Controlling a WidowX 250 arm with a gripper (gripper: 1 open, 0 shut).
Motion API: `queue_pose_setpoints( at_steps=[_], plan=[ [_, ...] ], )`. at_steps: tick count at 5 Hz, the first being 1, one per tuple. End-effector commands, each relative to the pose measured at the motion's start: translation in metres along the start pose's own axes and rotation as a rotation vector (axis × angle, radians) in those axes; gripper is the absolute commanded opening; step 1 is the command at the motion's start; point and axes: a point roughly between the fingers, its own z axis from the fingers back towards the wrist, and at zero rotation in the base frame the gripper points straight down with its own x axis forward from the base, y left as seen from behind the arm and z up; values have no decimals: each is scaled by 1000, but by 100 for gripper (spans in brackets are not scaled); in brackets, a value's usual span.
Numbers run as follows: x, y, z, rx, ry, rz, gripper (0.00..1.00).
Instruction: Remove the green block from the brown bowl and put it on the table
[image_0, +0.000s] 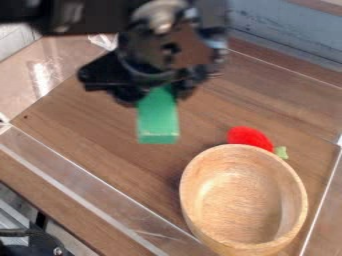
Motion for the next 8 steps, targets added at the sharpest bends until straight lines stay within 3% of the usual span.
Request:
queue_pose_setpoints(
  at_steps=[1,3,4,5,7,8],
  plan=[
    [-5,-30,2,-20,5,-1,0],
    [6,-24,-14,21,-3,41,0],
    [-2,-7,-14,24,-19,16,0],
    [-12,-8,-20,1,-16,-10,0],
    [-18,-18,-7,6,-54,-6,0],
    [-9,-17,-2,-5,-81,-41,0]
  ],
)
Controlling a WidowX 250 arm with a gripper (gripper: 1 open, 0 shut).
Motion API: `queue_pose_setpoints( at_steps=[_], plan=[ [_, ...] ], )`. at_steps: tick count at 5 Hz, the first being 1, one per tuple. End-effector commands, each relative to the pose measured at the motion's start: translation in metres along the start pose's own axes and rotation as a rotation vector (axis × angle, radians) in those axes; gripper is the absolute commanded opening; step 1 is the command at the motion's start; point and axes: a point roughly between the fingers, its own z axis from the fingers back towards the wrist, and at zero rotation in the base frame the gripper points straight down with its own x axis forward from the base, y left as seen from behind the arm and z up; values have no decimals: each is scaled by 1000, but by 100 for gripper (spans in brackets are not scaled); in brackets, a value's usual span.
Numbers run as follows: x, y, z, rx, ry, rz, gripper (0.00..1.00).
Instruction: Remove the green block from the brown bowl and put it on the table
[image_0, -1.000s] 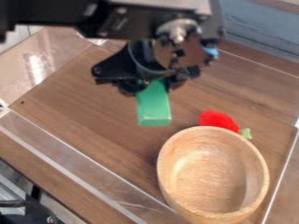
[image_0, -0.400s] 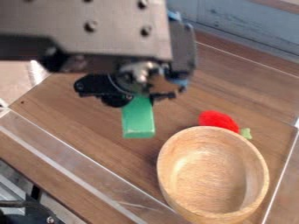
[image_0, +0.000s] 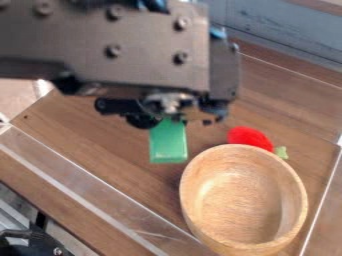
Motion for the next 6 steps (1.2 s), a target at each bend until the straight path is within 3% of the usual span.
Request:
queue_pose_setpoints(
  at_steps=[1,2,3,4,6],
  plan=[
    [19,-2,9,-36,-46,-11,0],
    [31,13,10,-45,-63,-25,0],
    [38,12,12,-60,-73,-41,0],
    [41,11,13,-84,-59,-37,0],
    [37,-8,-4,-57,-30,67,0]
  ],
)
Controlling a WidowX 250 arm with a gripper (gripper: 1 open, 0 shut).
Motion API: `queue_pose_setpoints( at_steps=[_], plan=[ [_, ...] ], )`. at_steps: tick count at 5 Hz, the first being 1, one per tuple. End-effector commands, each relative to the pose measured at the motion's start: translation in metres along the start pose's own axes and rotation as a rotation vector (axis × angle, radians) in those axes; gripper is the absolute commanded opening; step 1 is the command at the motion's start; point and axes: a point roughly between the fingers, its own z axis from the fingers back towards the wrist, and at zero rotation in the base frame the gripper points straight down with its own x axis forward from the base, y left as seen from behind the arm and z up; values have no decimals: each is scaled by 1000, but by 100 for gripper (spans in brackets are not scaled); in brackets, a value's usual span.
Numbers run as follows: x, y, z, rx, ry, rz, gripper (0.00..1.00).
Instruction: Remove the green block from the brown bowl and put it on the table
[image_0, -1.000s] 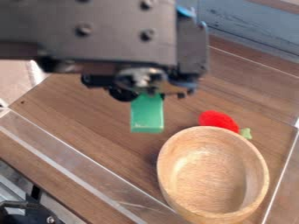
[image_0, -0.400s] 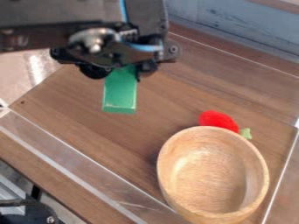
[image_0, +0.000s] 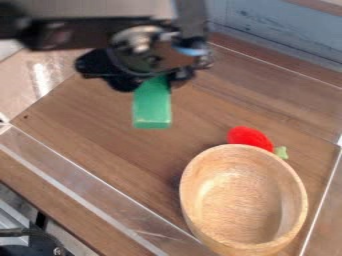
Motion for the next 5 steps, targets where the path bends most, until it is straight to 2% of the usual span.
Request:
queue_pose_setpoints(
  at_steps=[1,2,3,5],
  plan=[
    [10,-27,16,-34,-17,23,0],
    [7,-27,27,-17,-37,22,0],
    [2,-10,29,0,-62,-5,0],
    [-10,10,6,7,-24,-4,0]
  ],
)
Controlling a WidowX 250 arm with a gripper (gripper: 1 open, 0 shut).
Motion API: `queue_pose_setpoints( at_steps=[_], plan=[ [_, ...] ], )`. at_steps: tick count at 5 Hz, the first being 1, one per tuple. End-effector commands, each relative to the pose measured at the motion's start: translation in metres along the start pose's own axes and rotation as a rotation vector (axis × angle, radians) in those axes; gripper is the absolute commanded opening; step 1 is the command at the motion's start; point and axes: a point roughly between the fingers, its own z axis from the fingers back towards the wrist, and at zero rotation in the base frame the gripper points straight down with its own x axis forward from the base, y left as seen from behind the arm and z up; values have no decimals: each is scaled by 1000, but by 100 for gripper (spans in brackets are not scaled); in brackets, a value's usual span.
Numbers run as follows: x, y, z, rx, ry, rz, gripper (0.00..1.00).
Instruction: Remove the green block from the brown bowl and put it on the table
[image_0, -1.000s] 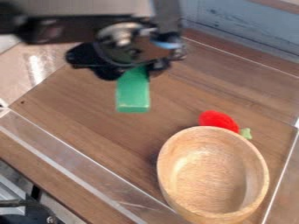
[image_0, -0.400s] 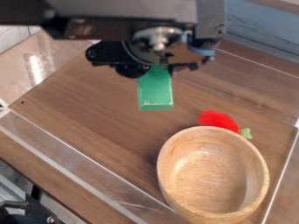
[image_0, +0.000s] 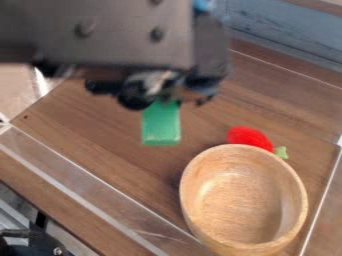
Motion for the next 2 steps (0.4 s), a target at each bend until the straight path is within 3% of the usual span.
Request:
queue_pose_setpoints(
  at_steps=[1,2],
  plan=[
    [-2,12,3,-14,24,-7,0],
    [-2,14,14,-40,50,-31,100]
  ],
)
